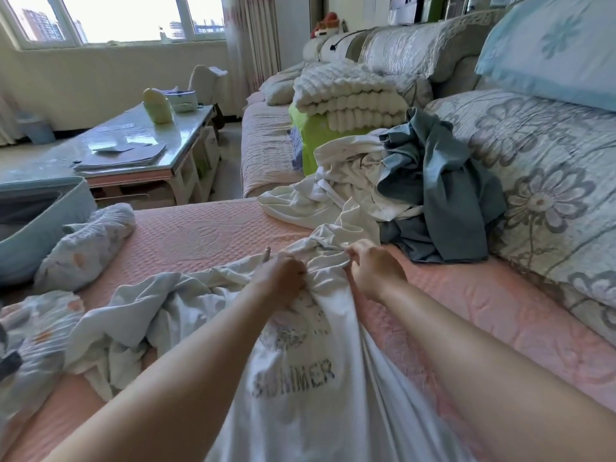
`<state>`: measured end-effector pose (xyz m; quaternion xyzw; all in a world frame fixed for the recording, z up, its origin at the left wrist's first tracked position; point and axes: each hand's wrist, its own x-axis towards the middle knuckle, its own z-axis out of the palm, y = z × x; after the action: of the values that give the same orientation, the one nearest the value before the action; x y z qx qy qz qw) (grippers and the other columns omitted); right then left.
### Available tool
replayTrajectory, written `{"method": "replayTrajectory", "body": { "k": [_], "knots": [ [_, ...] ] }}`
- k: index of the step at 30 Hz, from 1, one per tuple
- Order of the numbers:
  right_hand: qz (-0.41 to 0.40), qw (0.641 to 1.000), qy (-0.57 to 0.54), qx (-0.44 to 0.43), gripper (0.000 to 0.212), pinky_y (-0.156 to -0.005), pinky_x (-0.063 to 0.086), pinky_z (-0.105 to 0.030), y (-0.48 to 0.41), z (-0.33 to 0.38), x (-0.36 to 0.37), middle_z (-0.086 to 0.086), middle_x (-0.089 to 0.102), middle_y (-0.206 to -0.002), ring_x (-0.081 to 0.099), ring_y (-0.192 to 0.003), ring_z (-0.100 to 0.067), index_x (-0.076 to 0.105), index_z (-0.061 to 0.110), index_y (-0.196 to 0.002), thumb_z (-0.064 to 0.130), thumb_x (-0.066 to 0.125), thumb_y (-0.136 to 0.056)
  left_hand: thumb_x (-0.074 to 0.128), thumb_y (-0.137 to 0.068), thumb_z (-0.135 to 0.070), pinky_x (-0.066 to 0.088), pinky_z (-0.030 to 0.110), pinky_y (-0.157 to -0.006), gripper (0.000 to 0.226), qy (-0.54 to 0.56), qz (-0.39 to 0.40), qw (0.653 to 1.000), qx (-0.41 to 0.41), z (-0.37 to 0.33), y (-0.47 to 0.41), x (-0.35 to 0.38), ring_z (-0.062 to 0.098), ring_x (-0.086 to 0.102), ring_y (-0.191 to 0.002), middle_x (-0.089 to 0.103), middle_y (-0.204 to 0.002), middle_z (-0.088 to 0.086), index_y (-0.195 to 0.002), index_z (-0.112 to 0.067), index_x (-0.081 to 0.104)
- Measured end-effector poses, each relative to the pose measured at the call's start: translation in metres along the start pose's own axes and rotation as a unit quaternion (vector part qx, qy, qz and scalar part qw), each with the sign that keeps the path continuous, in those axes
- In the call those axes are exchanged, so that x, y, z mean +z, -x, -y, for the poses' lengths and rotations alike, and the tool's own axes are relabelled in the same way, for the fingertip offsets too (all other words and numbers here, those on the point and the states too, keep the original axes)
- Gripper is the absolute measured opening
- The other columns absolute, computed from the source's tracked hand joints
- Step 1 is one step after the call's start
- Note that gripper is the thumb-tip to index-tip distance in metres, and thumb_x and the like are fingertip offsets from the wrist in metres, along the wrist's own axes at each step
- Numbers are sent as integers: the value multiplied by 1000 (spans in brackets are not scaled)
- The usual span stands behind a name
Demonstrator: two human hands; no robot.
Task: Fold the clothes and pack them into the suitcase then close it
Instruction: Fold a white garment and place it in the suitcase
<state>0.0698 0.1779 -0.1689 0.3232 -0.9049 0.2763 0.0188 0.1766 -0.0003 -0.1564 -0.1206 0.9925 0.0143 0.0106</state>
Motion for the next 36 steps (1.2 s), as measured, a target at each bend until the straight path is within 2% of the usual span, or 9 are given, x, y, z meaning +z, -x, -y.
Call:
{"method": "replayTrajectory", "body": {
  "k": [4,8,11,14,17,21,28,33,36],
  "knots": [
    [-16,995,94,29,53,-105,38,-41,-30,-7,6,-8,35,-151,39,-133,-31,41,25,-148,16,46,-97,61,-91,-20,47,32,-80,10,152,-186,970,40,13,24,-9,20,60,-83,64,-86,-4,-84,-20,68],
    [36,978,200,36,45,-107,29,-42,-39,-7,10,-5,45,-146,36,-135,-28,45,41,-144,29,45,-100,52,-94,-35,48,25,-60,18,83,66,994,23,13,57,-20,11,58,-67,61,-76,-10,-80,-29,61],
    [17,994,104,9,30,-104,34,-40,-38,-6,12,-1,65,-126,53,-122,-27,70,34,-119,26,51,-98,43,-100,-37,48,30,-66,32,104,3,994,-17,8,51,-24,17,57,-70,61,-78,-3,-75,-22,58],
    [-76,996,-50,4,25,-96,42,-31,-32,2,4,-11,70,-112,61,-111,-31,75,14,-107,9,56,-91,45,-102,-32,46,32,-77,18,139,-96,982,-80,5,29,-24,25,59,-98,59,-117,5,-108,-20,57],
    [-152,972,-175,30,23,-85,41,-21,-25,10,-15,-11,70,-105,62,-101,-25,72,6,-101,1,53,-89,49,-99,-41,45,35,-74,45,68,-14,985,-156,8,13,-19,29,58,-115,45,-141,6,-140,-24,41],
    [-259,925,-266,80,22,-72,39,-20,-21,5,-51,3,63,-88,59,-89,-20,59,17,-95,0,46,-94,51,-92,-26,47,29,-66,25,-13,-40,983,-181,1,2,-24,25,67,-95,70,-103,1,-111,-24,68],
    [-334,928,-100,132,28,-68,25,-27,-12,-55,-88,-19,56,-113,58,-93,-37,61,9,-115,-2,48,-92,46,-88,-4,44,34,-88,40,238,-291,918,-123,-25,-50,-70,33,56,-113,59,-127,8,-119,-20,66],
    [-317,946,9,62,42,-87,43,-36,-9,-66,-79,-23,48,-129,56,-104,-38,61,4,-121,-7,58,-81,47,-80,11,28,38,-117,92,240,-80,965,-62,-43,-76,-46,26,15,-150,5,-165,6,-156,-32,19],
    [-270,945,166,-79,32,-82,46,-47,-1,-58,-64,-17,56,-118,56,-103,-37,65,10,-103,-1,64,-73,50,-77,12,40,43,-108,76,209,-145,967,-27,-41,-63,-21,32,35,-139,33,-153,7,-144,-24,44]
  ]
}}
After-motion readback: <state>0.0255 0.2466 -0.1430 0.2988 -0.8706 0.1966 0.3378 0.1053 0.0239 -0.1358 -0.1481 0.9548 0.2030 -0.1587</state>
